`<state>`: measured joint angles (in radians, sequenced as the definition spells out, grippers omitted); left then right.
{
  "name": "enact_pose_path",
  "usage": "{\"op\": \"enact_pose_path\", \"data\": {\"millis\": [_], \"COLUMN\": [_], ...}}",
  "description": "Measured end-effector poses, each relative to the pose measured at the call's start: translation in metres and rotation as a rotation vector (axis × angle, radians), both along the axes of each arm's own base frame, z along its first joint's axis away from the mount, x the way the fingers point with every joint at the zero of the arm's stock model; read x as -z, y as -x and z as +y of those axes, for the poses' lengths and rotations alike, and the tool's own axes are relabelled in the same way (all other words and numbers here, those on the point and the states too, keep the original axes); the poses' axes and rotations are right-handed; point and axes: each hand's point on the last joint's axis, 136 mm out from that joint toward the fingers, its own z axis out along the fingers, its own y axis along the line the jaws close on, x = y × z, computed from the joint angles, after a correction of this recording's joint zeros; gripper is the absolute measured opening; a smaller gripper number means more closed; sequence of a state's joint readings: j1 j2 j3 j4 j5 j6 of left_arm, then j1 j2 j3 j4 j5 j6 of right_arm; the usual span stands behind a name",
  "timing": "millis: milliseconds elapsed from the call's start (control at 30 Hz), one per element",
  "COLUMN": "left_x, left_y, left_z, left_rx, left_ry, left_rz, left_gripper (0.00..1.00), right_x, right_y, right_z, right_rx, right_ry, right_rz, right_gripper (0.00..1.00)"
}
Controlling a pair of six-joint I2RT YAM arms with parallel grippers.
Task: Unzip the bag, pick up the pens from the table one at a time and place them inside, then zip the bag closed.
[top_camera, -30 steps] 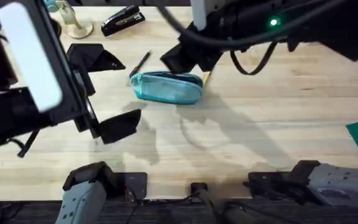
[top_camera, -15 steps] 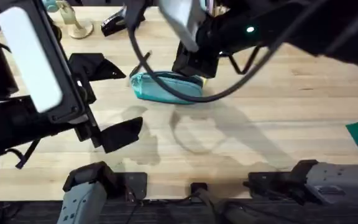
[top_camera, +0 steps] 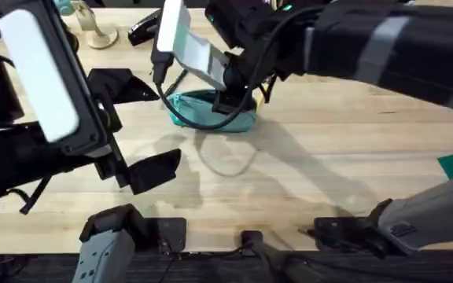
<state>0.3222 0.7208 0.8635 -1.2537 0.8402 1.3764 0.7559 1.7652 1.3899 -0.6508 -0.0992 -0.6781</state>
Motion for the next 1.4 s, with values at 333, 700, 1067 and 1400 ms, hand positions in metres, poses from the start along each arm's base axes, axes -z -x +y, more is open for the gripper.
{"op": "enact_pose_path", "data": {"millis": [333, 700, 1067, 1400], "left_x": [0.0, 0.0, 0.0, 0.001], "left_y": [0.0, 0.0, 0.0, 0.002], "left_z": [0.0, 0.0, 0.0, -0.001], "left_rx": [0.0, 0.0, 0.0, 0.0], "left_ry": [0.0, 0.0, 0.0, 0.004], "left_rz": [0.0, 0.0, 0.0, 0.011], "left_gripper": [0.993, 0.993, 0.993, 0.993], "right_x": [0.034, 0.041, 0.017, -0.08], "right_y": [-0.007, -0.009, -0.005, 0.019], "right_z": [0.006, 0.004, 0.001, -0.021], "right_rx": [-0.003, 0.005, 0.057, 0.069], "right_ry": [0.035, 0.049, 0.013, -0.113], "right_rz": [0.033, 0.041, 0.038, -0.074], "right_gripper": [0.03, 0.996, 0.997, 0.998]}}
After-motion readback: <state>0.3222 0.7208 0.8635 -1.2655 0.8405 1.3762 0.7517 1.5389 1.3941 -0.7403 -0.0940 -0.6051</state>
